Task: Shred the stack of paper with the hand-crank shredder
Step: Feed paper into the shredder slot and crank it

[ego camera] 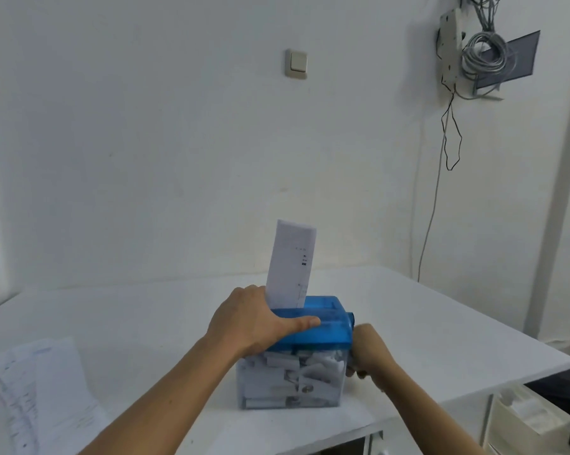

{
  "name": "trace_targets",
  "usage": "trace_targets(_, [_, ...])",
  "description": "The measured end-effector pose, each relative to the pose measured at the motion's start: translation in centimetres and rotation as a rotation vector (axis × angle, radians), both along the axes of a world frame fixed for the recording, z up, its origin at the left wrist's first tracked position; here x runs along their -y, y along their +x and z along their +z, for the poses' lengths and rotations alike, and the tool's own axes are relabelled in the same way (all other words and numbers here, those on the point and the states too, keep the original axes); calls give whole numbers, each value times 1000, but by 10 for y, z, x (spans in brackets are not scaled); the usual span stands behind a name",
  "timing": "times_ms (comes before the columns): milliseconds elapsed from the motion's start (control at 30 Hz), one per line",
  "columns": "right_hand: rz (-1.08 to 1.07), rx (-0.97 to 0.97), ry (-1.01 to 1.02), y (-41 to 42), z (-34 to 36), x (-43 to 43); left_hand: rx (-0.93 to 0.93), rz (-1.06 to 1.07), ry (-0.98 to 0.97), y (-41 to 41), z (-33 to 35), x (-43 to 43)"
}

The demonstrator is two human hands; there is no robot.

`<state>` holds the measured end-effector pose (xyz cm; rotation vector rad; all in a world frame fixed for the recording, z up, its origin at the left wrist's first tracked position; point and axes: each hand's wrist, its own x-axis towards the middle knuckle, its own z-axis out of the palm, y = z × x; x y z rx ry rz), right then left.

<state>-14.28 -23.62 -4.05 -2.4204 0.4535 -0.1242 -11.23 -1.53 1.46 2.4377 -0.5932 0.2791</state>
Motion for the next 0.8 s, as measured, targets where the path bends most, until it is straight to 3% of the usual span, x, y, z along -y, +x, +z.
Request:
trace_targets(67, [54,52,14,-21,3,-2,-10,-6,6,-2,1,1])
trace_targets(167, [-15,247,321,-58,8,-8,-14,12,25,-3,3,-1])
trace_targets(233, [-8,367,404,-83,18,-13,-23,21,38,-2,3,-1])
trace_targets(500, [101,534,254,-85,61,-8,-30,10,8,3,3,0])
trace_targets(667, [34,813,196,-53,73,-12,-40,-4,10,3,3,-2])
trace_targets(800, [-19,767,228,-4,92,-1,-37,-33,5,1,4,-2])
